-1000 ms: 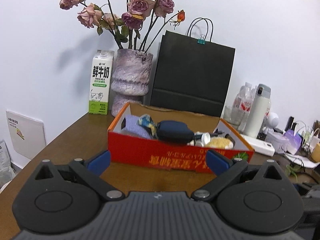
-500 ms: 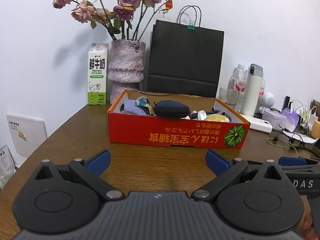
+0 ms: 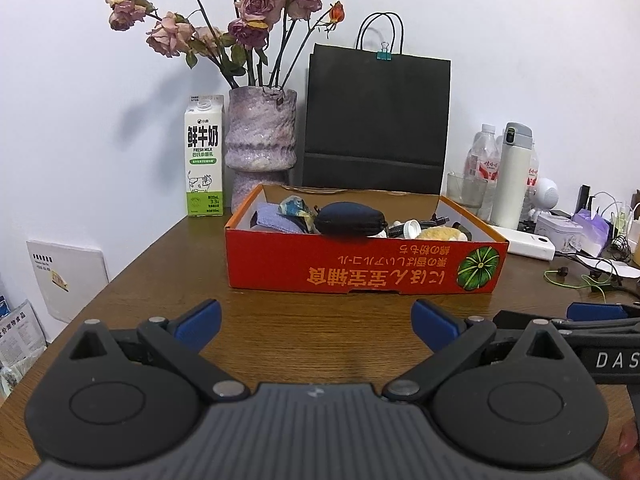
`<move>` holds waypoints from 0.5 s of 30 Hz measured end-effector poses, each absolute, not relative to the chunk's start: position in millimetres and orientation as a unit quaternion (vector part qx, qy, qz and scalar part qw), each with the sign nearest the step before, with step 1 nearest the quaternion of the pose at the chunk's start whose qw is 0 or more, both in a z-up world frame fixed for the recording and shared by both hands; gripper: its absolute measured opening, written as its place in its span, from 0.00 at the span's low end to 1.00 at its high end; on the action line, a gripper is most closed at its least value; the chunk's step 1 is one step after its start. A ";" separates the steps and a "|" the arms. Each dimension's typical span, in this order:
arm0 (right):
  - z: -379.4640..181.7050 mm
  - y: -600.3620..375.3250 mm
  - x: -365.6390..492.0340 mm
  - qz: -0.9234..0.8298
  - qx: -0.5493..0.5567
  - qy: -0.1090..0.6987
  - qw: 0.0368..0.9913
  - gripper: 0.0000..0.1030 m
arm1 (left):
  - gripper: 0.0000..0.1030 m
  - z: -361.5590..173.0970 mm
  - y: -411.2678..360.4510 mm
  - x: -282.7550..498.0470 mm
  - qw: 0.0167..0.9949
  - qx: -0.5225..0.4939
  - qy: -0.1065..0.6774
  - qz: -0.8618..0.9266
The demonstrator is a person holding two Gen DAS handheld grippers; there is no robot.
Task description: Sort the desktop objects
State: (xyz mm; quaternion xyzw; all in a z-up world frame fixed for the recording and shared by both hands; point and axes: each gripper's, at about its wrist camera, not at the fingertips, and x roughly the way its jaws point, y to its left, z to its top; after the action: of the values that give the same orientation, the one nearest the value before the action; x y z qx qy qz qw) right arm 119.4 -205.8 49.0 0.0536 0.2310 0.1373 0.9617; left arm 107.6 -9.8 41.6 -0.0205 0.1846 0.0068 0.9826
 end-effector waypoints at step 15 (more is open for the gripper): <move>47.0 -204.4 119.4 0.132 0.056 0.236 0.961 1.00 | 1.00 41.4 -12.8 106.3 0.984 -0.010 0.179 0.016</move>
State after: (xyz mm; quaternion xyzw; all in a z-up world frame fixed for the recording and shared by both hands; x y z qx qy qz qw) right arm 119.4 -204.4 47.0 0.0559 0.2356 0.1319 0.9612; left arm 106.3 -12.8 41.4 -0.0095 0.1789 0.0165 0.9837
